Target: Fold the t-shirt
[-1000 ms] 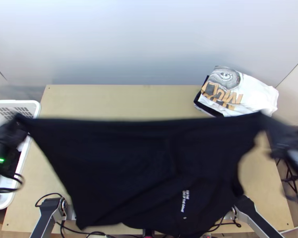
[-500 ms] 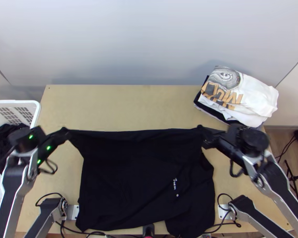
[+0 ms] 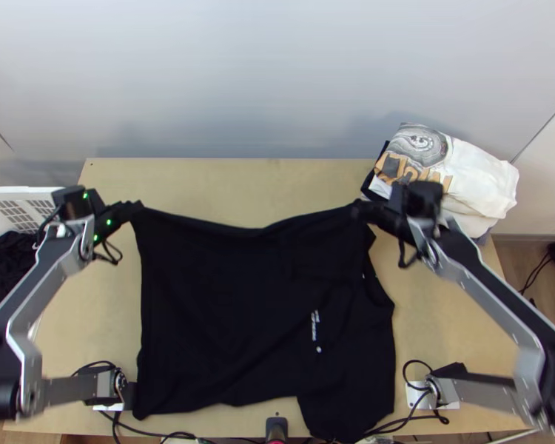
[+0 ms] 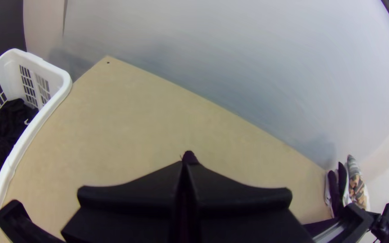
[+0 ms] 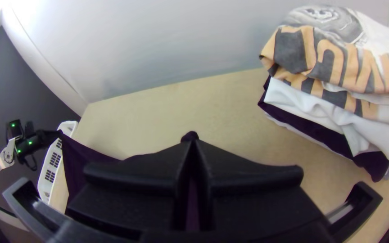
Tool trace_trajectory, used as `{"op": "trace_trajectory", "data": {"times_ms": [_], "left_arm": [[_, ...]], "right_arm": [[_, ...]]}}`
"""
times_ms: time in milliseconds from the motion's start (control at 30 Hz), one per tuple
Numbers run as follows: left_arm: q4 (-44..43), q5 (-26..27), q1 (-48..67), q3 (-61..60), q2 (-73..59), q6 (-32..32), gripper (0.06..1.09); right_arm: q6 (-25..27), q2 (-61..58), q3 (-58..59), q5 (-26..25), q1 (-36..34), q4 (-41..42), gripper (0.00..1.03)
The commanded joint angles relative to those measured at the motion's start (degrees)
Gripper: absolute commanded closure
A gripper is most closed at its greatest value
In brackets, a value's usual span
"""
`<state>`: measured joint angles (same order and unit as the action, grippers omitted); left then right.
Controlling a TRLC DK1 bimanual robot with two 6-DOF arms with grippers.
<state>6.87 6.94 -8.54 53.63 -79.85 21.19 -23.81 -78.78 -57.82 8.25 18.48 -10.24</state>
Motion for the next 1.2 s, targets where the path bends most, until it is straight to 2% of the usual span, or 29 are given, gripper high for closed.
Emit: {"op": "trace_trajectory", "data": {"times_ms": [0,433,500,600,700,767,933,1167], "left_arm": [[-3.97,-0.35,-1.48,9.48,-15.42,-0.80,1.05],[-4.06,-2.02,-3.42,22.58,-31.33,-2.03,1.05],[-3.09,-2.02,-3.42,24.77,-33.09,-2.03,1.05],[0.60,-2.02,-3.15,29.25,-35.28,-1.77,1.05],[7.45,-2.02,-2.54,35.58,-37.92,-1.59,1.05],[14.75,-2.02,-2.10,41.12,-40.12,-1.68,1.05],[37.51,-0.88,-1.04,56.15,-45.74,-2.38,1.05],[52.28,-0.79,0.01,60.81,-45.04,-5.28,1.05]], "right_arm": [[-0.62,-18.07,-12.49,0.45,-3.27,-4.61,1.00],[-2.03,-32.93,-29.01,-0.25,-5.56,-4.70,1.00],[-2.91,-35.74,-33.67,-0.96,-5.65,-7.87,1.00],[-5.19,-43.12,-46.42,-0.96,-5.74,-21.05,1.00],[-4.84,-50.94,-61.01,-1.04,-5.74,-34.67,1.00],[-4.58,-53.84,-66.81,-1.04,-5.74,-39.24,1.00],[-4.93,-54.72,-70.41,-0.96,-5.47,-41.70,1.00],[-5.28,-52.88,-71.82,-0.96,-4.24,-51.46,1.00]]}}
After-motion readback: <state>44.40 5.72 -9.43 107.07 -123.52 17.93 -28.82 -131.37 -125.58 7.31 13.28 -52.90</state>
